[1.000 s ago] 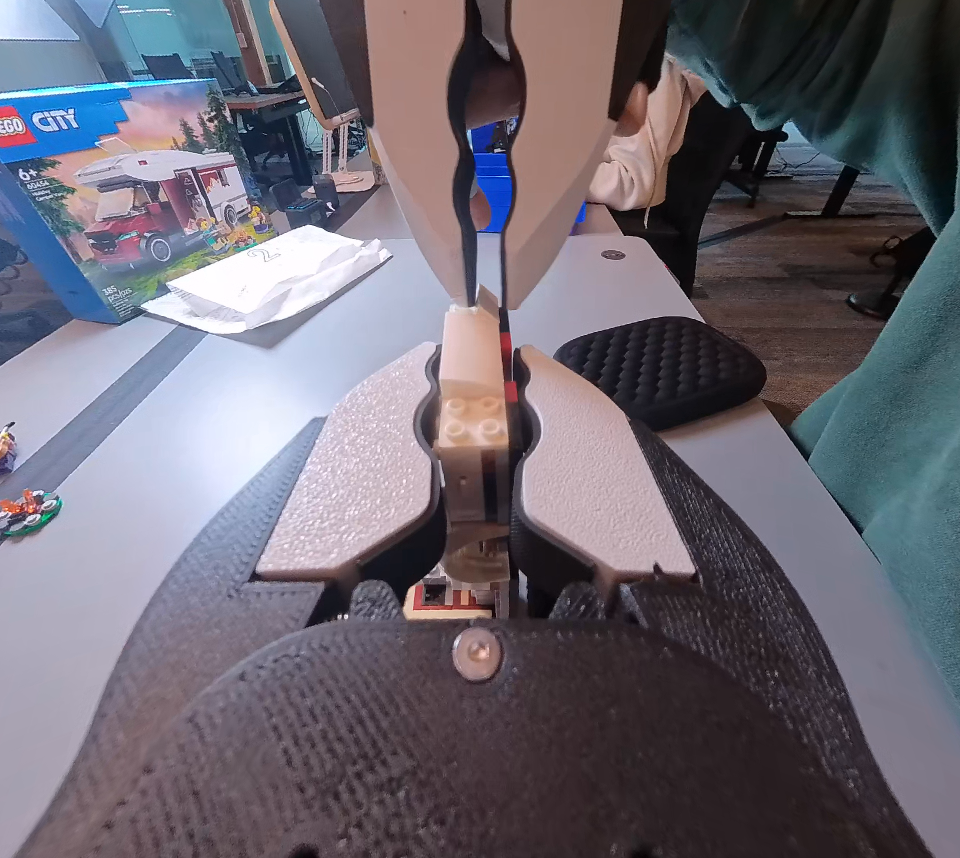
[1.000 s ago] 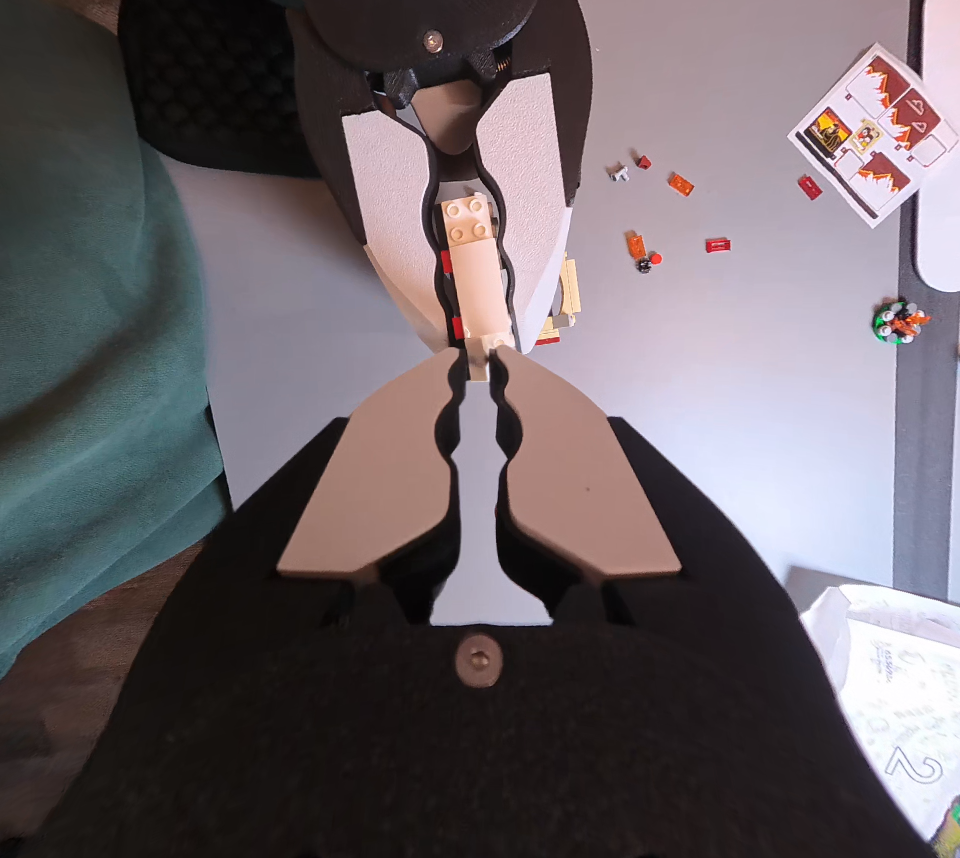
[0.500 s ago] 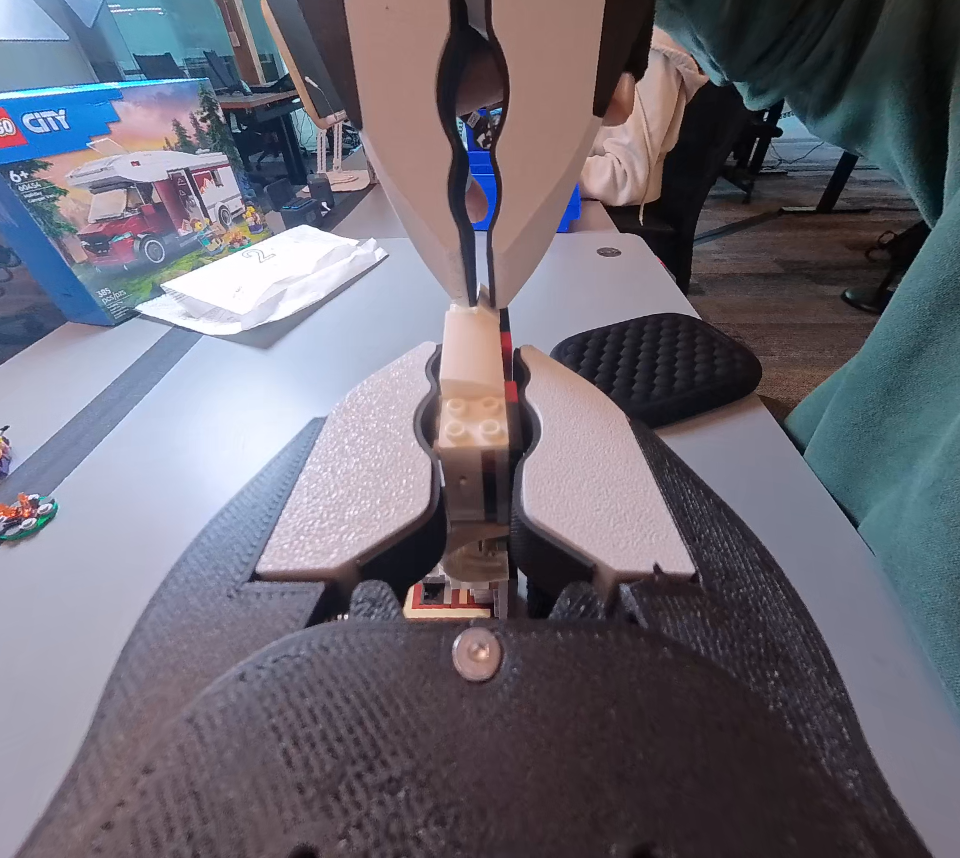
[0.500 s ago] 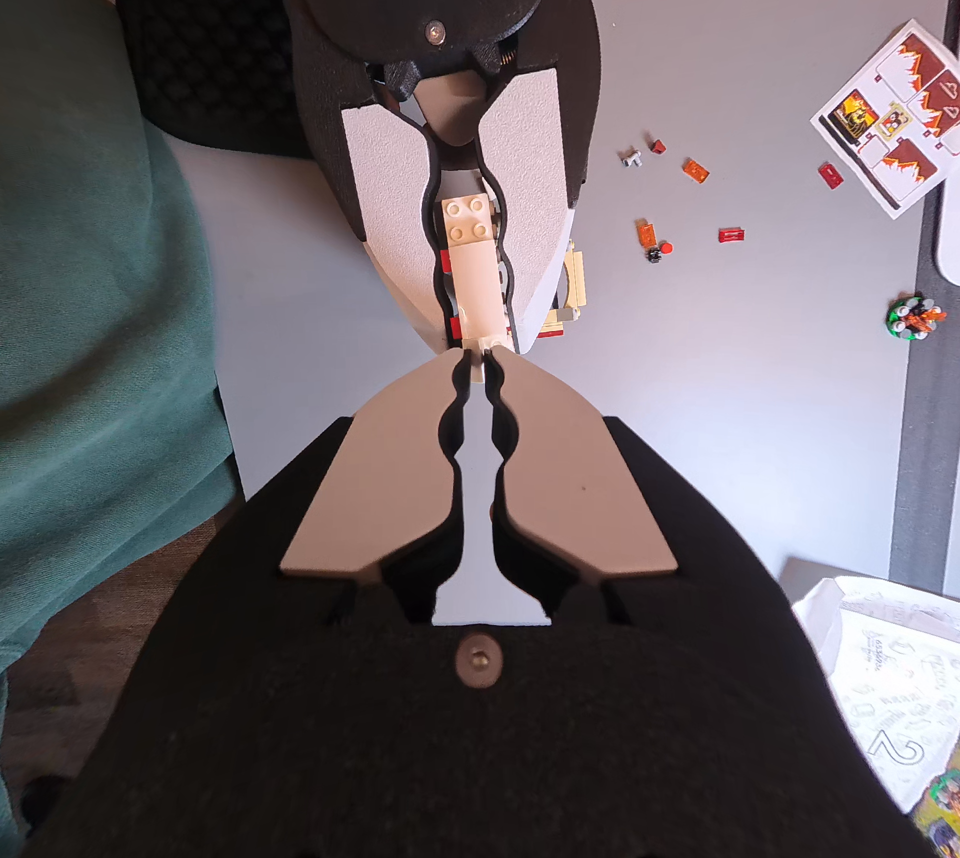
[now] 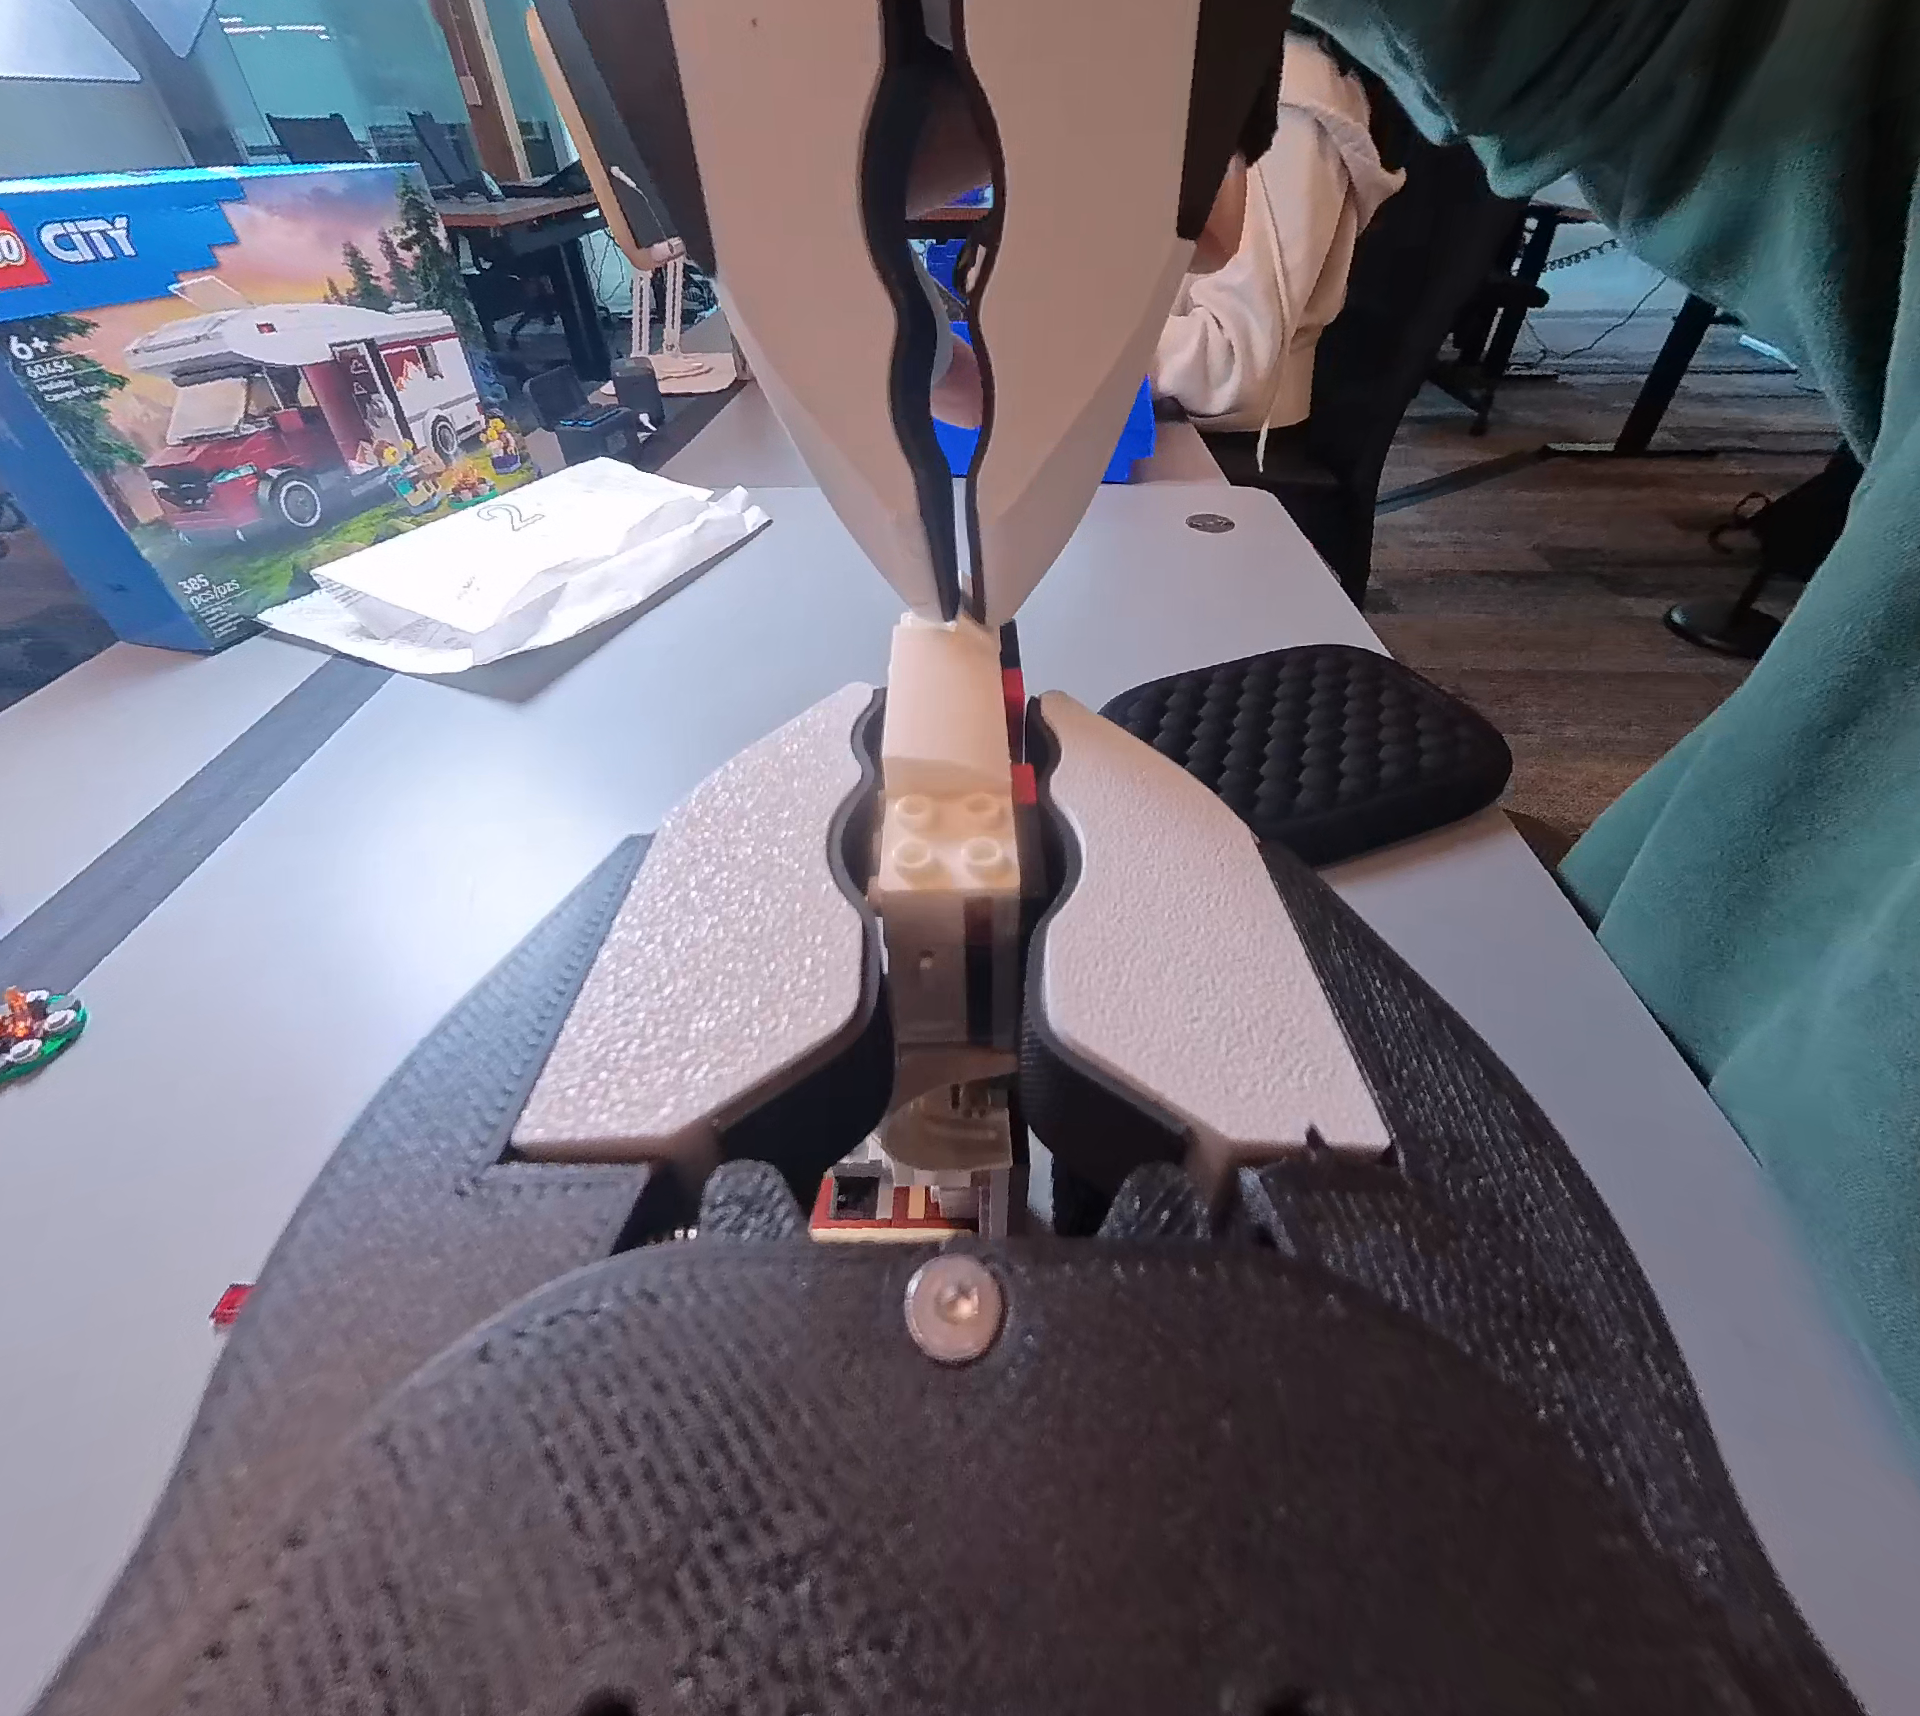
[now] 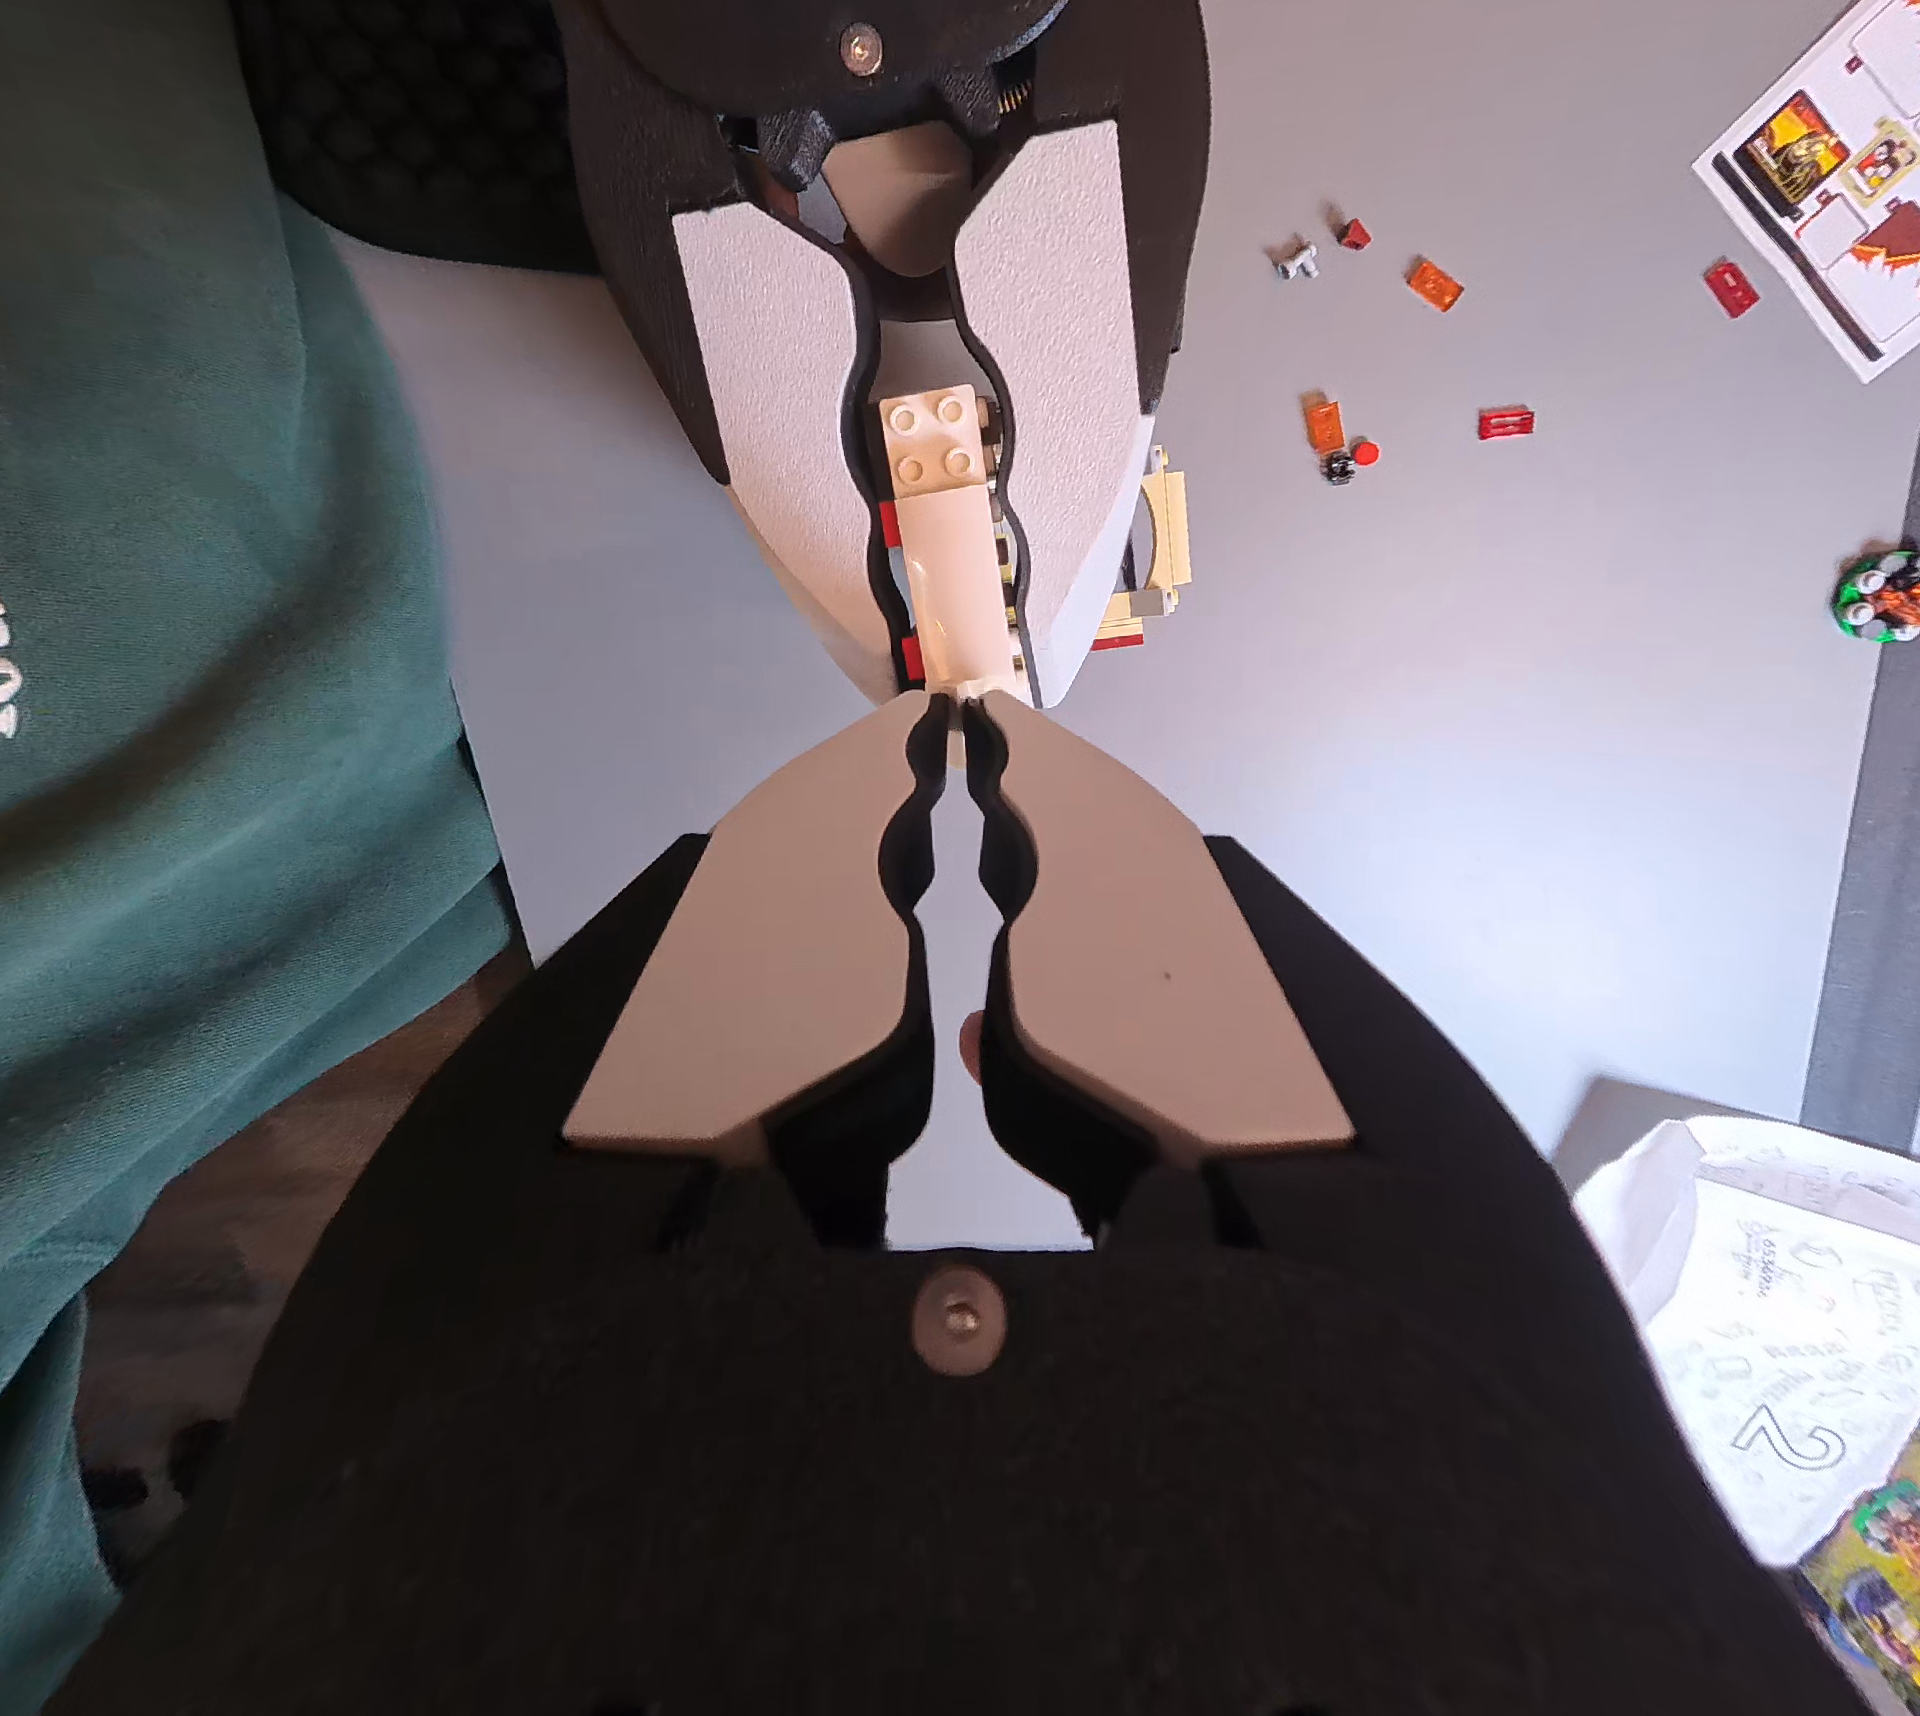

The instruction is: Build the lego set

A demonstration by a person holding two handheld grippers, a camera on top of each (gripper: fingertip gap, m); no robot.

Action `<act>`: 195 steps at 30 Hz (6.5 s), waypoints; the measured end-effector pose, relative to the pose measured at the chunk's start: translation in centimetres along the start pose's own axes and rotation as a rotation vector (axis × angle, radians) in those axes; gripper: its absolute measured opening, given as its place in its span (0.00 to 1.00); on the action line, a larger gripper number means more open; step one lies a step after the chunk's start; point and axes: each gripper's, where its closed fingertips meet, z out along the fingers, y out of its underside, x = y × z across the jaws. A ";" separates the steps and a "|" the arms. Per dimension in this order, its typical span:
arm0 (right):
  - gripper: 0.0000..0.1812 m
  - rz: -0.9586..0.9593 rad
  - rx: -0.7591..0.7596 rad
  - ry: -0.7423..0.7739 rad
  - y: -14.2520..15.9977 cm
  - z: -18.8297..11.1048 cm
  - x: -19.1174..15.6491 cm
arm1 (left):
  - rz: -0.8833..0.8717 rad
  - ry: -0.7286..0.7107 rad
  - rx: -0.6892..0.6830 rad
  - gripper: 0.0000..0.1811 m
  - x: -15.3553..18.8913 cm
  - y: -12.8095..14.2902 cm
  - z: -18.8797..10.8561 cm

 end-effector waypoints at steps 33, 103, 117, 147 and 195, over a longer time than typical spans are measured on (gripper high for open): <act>0.16 -0.352 0.915 0.354 0.1 4.0 -4.1 | 0.370 0.038 -0.065 0.14 5.4 1.0 -1.4; 0.10 -0.043 1.013 0.195 1.5 7.5 -8.2 | 0.908 -0.164 -0.284 0.13 6.5 7.5 -1.9; 0.16 -0.090 0.987 0.258 1.1 7.0 -7.8 | 0.858 -0.179 -0.272 0.13 5.8 6.9 -2.1; 0.13 -0.451 0.804 0.580 -0.5 4.1 -4.3 | 0.601 -0.059 -0.265 0.13 3.6 3.9 -1.6; 0.17 0.258 0.809 0.304 -3.4 2.3 0.0 | 0.007 -0.114 -0.183 0.45 -2.1 3.5 -1.9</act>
